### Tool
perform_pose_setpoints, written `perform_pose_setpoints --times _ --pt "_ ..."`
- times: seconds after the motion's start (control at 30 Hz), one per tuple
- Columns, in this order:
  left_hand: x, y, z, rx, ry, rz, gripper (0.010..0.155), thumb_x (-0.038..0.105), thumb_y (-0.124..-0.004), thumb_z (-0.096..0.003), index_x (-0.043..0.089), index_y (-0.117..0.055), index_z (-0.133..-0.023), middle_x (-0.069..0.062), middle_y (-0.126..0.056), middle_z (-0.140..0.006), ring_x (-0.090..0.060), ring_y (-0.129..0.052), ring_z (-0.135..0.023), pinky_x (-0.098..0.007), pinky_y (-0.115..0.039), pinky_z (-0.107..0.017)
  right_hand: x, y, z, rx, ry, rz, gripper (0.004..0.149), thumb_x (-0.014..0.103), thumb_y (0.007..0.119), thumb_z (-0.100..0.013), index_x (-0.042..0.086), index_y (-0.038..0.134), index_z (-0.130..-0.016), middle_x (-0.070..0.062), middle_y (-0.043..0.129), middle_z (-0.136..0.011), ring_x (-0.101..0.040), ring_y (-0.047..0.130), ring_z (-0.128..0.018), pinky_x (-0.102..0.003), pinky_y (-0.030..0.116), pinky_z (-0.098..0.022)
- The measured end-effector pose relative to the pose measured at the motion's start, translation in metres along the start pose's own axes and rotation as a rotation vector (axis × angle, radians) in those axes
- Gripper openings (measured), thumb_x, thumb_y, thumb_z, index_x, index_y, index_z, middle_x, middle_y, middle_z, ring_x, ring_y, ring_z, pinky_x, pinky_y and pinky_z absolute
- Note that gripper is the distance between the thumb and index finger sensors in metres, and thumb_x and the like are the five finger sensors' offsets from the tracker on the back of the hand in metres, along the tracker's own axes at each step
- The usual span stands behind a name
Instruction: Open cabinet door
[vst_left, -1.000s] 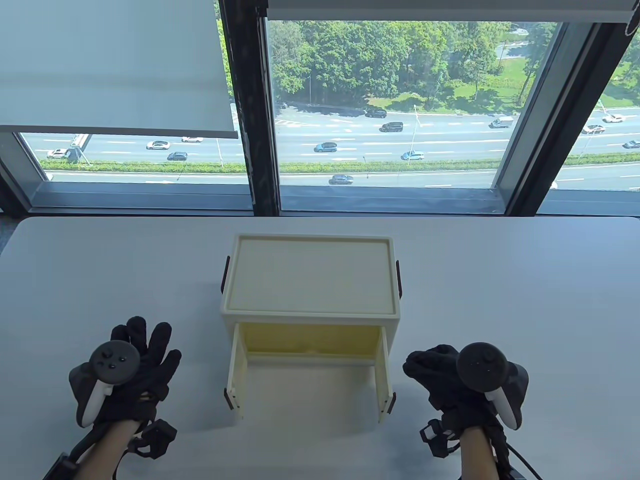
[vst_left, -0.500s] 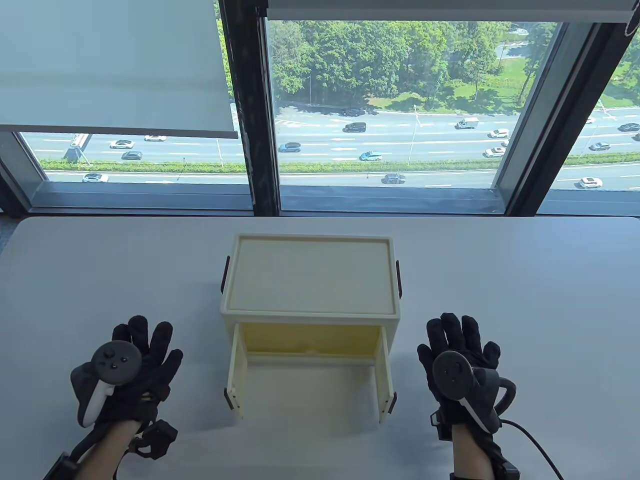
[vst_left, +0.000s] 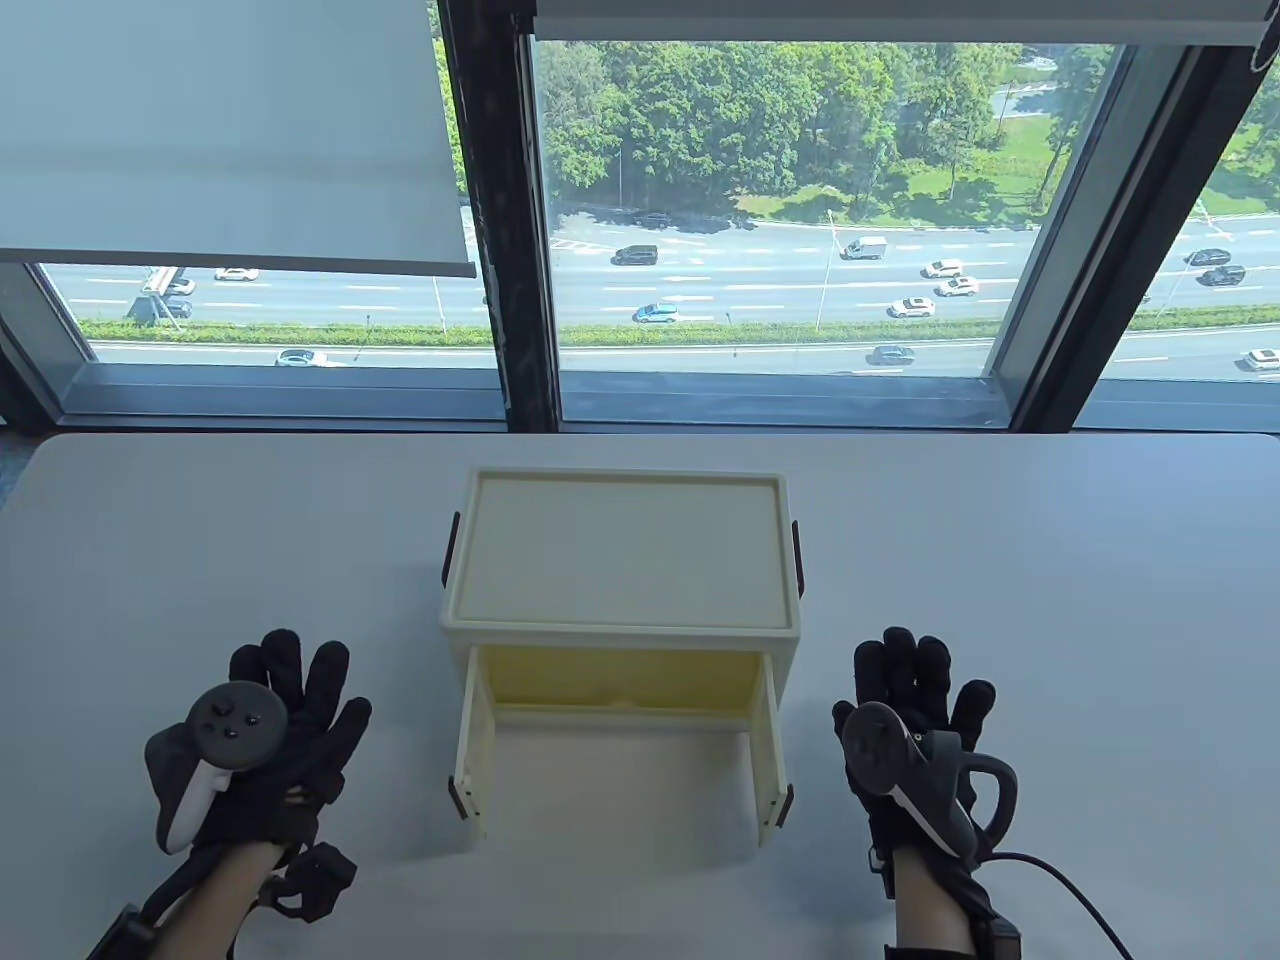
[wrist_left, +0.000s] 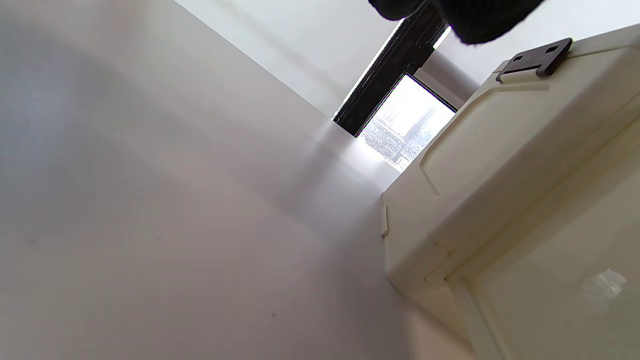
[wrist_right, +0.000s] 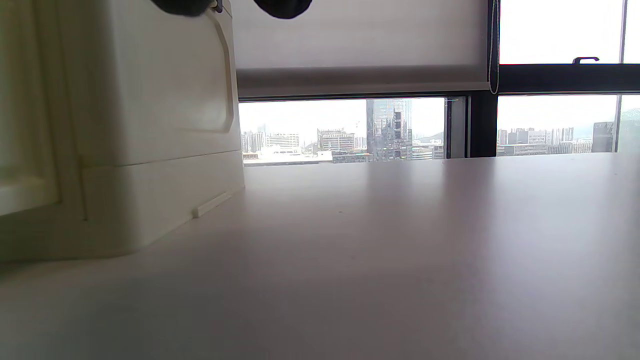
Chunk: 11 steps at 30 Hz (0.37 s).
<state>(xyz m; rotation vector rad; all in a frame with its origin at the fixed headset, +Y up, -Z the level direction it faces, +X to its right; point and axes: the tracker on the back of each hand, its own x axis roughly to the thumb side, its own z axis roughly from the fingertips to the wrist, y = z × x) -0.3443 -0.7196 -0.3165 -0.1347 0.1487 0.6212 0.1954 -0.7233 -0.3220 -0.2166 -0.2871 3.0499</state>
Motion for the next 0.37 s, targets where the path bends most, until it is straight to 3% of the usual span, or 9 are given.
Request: perform_pose_setpoints --times 0.37 --pt "0.0013 -0.0022 0.0003 -0.013 -0.008 -0.001 0.068 0.059 -0.055 -0.0555 0.04 -0.025 -0.113 0.021 0.013 -0.109 -0.006 0.026 -0.1 -0.051 0.0 -0.078 0.0001 -0.0009 0.0001 0.0 0.001 -0.005 0.064 0.05 0.05 -0.054 0.029 0.03 -0.111 -0.003 0.014 -0.114 -0.026 -0.002 -0.096 -0.057 0.011 -0.064"
